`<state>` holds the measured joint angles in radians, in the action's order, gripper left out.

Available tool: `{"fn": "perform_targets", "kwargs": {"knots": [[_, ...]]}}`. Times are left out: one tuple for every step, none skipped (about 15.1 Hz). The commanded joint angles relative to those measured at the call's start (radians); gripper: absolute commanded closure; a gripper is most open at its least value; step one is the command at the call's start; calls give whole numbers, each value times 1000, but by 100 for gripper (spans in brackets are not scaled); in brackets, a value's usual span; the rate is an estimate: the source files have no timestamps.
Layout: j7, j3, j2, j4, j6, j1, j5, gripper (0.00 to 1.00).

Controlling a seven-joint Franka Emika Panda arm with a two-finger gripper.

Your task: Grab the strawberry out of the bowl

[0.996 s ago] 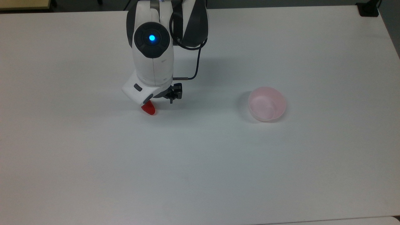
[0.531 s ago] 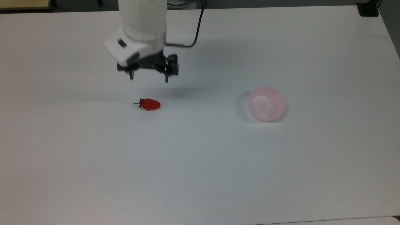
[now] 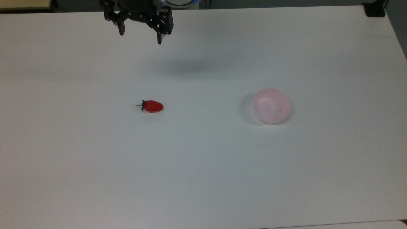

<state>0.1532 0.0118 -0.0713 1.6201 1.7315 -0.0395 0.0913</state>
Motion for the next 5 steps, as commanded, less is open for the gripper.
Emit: {"fn": "perform_targets", "kwargs": {"knots": [[-80,-90,51,52,2,64,-51,0],[-78,-95,50,47,0,66,-53,0],[-78,-95,48,47,2,66,-53,0],[-78,-95,47,47,0,64,-53,0],[-80,-95,44,47,0,61,-53,0]]}}
